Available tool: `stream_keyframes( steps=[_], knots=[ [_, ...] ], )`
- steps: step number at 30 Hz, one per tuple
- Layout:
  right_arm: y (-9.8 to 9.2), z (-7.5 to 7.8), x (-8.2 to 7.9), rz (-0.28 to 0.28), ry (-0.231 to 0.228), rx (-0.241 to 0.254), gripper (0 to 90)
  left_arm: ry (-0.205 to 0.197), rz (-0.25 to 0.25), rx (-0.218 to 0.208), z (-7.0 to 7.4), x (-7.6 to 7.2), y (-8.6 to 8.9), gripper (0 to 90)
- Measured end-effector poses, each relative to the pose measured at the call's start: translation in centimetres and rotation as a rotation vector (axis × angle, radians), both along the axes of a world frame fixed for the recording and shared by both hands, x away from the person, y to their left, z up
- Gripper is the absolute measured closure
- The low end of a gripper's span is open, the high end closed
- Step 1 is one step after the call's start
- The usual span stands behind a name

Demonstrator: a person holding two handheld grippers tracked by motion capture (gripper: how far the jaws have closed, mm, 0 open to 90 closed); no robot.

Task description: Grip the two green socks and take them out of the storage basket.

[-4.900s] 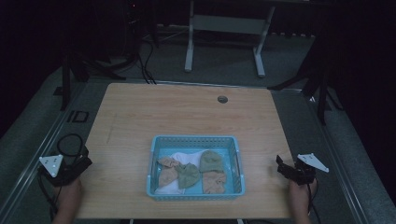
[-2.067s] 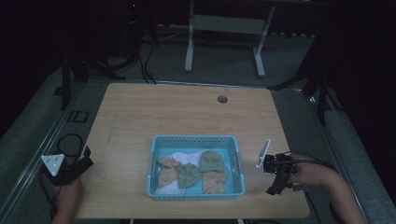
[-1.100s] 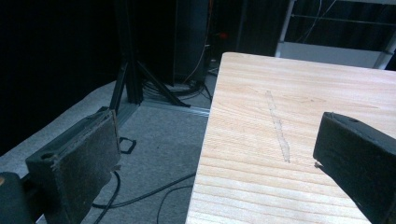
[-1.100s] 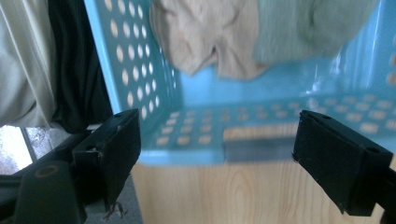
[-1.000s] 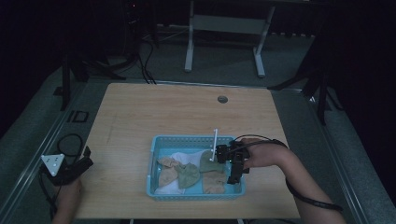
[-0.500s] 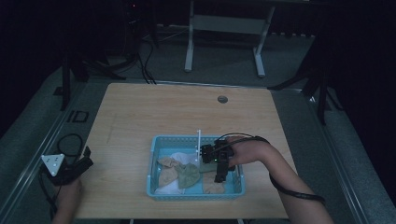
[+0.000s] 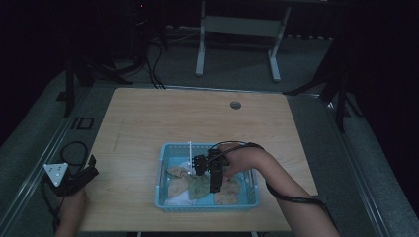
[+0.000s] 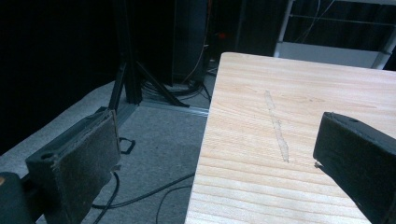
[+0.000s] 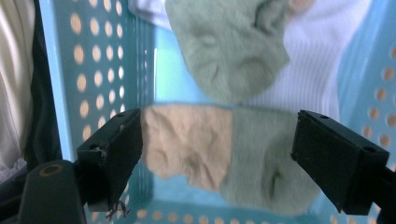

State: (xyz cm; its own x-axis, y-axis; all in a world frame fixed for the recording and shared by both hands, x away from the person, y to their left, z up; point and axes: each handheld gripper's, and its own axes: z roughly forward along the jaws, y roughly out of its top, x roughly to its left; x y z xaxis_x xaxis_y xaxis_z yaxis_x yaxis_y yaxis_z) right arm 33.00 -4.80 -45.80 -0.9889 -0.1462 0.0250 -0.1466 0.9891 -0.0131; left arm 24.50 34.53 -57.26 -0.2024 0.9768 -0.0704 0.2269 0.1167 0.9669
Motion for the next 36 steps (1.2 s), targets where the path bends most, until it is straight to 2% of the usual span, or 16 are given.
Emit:
stream_keyframes(
  steps=[9,14,23,26,29,33,36],
  knots=[
    [2.5,-1.8,0.0,0.041,-0.008,-0.007,16.2,0.001,-0.003,0.0,0.0,0.0,0.0,0.7],
    [3.2,-2.9,0.4,0.067,-0.023,-0.013,22.5,0.0,-0.003,0.0,0.0,0.0,0.0,0.7],
    [3.5,-4.7,0.8,0.071,-0.038,-0.048,34.2,0.002,-0.002,-0.001,0.0,0.0,0.0,0.7],
    [3.6,-5.4,0.6,0.051,-0.049,-0.068,41.9,0.002,-0.003,0.0,0.0,0.0,0.0,0.7],
    [3.7,-5.6,0.5,0.048,-0.059,-0.075,57.3,0.002,-0.002,0.0,0.0,0.0,0.0,0.7],
    [3.6,-4.8,0.1,0.063,-0.046,-0.068,75.1,0.002,-0.001,0.0,0.0,0.0,0.0,0.7],
    [3.5,-3.9,-0.1,0.077,-0.037,-0.064,79.5,0.002,-0.002,0.0,0.0,0.0,0.0,0.7]
  ],
)
